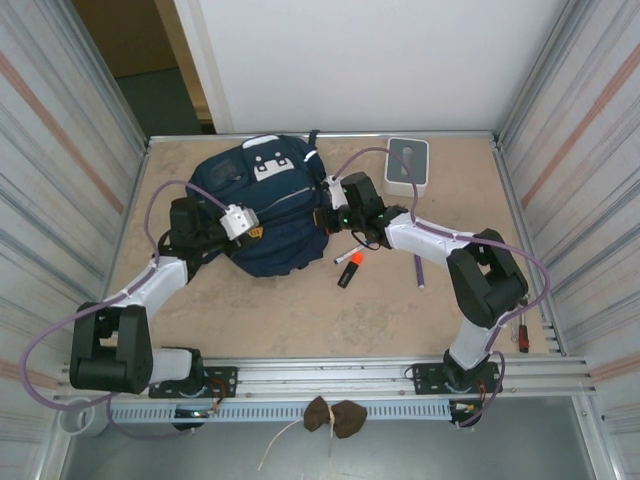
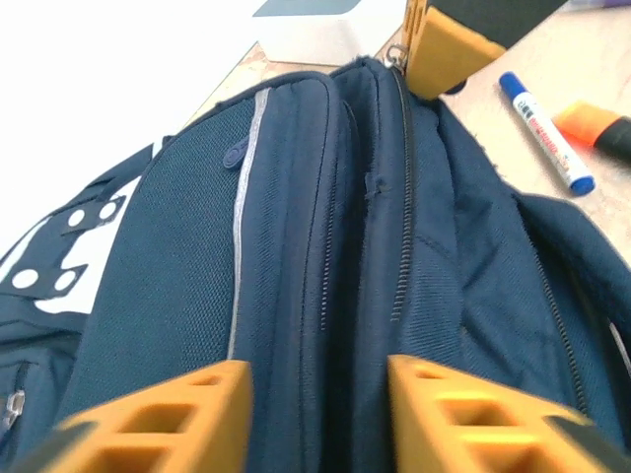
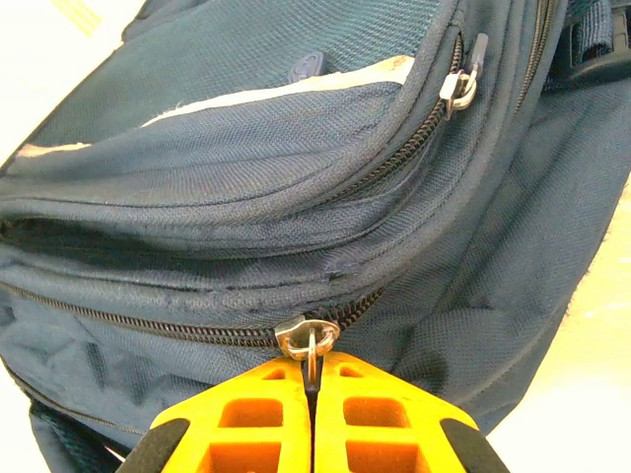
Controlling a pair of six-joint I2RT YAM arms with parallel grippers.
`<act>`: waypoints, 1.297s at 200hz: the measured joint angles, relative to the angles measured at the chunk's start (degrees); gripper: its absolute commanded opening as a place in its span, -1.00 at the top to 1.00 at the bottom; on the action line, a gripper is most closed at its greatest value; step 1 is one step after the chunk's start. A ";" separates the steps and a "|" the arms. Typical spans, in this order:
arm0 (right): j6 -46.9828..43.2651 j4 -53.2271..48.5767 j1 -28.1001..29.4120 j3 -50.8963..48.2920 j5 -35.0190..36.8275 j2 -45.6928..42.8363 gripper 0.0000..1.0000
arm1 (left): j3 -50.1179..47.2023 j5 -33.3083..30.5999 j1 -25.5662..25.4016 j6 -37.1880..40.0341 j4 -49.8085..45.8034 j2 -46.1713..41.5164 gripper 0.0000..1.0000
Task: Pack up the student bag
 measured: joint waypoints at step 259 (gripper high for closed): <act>-0.63 0.74 2.51 -0.55 -0.33 -1.97 1.00 | -3.93 6.10 0.00 -4.76 4.83 -5.77 -0.08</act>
